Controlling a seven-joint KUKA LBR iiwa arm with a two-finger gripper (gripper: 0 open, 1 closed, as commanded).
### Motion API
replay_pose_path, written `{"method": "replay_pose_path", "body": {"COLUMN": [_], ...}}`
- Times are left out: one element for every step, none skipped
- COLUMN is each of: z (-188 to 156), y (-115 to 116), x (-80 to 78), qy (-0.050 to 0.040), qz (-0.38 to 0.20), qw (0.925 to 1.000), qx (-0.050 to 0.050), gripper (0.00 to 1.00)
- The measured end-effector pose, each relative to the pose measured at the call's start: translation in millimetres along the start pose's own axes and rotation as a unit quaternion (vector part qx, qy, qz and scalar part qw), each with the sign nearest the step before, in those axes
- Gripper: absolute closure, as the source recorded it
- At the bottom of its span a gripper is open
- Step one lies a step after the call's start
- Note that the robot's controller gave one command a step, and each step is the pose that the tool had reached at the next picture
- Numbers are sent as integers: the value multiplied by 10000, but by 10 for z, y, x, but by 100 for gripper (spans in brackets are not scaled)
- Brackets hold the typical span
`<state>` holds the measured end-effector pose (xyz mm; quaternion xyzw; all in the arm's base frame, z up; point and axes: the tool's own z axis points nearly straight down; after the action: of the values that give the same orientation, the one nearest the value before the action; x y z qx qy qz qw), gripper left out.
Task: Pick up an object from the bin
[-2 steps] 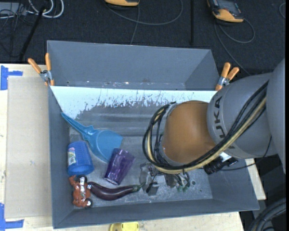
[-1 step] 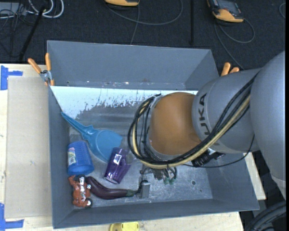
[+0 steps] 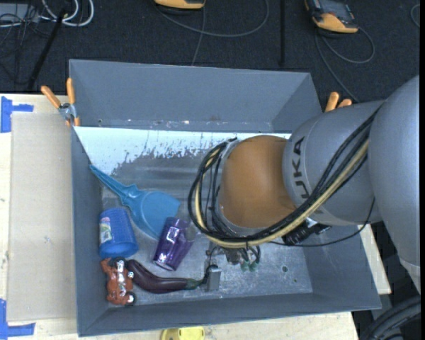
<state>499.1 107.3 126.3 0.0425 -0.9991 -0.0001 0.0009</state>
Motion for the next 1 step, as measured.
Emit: {"method": "replay_pose_path", "body": {"z": [411], "y": [434], "x": [-291], "qy": [-226], "qz": [-1603], "qw": [9868], "qx": [-84], "gripper": [100]}}
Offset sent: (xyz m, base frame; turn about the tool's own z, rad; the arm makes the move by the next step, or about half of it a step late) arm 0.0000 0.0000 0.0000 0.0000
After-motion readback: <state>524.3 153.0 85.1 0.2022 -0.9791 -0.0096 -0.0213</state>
